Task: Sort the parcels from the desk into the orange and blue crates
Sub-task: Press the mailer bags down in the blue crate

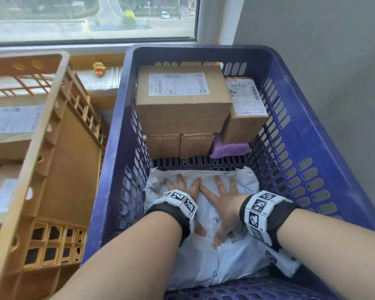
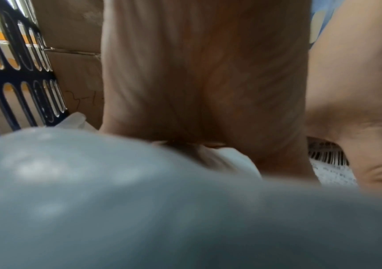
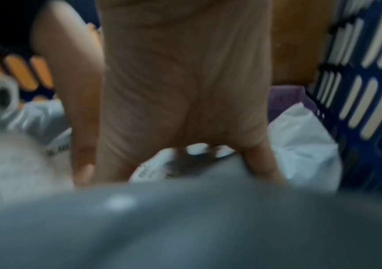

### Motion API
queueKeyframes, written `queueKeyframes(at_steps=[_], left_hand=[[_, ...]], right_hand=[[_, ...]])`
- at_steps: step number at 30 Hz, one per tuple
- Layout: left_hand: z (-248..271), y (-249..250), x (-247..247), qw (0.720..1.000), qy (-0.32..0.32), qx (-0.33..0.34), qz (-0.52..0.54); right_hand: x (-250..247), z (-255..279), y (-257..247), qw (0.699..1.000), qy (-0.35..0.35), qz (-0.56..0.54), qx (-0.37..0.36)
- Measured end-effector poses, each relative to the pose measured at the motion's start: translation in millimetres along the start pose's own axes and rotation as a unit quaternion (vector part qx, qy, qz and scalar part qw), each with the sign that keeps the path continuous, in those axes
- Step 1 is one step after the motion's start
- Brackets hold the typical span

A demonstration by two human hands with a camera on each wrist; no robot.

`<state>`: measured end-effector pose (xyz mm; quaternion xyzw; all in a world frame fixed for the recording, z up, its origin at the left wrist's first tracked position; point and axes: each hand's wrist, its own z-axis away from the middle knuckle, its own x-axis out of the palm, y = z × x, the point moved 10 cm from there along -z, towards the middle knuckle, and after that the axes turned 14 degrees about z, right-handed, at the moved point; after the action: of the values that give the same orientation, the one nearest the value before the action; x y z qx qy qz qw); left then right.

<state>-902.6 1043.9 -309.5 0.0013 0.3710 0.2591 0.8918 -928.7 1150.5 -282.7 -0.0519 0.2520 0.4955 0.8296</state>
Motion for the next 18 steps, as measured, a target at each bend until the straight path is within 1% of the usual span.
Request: queueKeyframes(at_steps=[4, 9, 12, 14, 18], left_hand=[[5, 3, -8, 1.000, 0.012, 0.010, -0.018], [12, 10, -21, 0.999, 0.029, 0.015, -0.044], [22, 13, -35, 0.998, 0.025, 0.016, -0.058], [30, 14, -47, 0.998, 0.035, 0.017, -0.058], [51, 19, -74, 0.997, 0.042, 0.024, -0.063]], right_hand=[[-7, 1, 11, 1.000, 0.008, -0.019, -0.004], [-30, 18, 20, 0.998, 0.050, -0.017, -0.018], [-52, 33, 20, 0.995, 0.090, -0.021, -0.029], [-67, 42, 19, 0.991, 0.126, -0.033, -0.034], [-92, 69, 14, 0.984, 0.172, -0.044, -0.023]])
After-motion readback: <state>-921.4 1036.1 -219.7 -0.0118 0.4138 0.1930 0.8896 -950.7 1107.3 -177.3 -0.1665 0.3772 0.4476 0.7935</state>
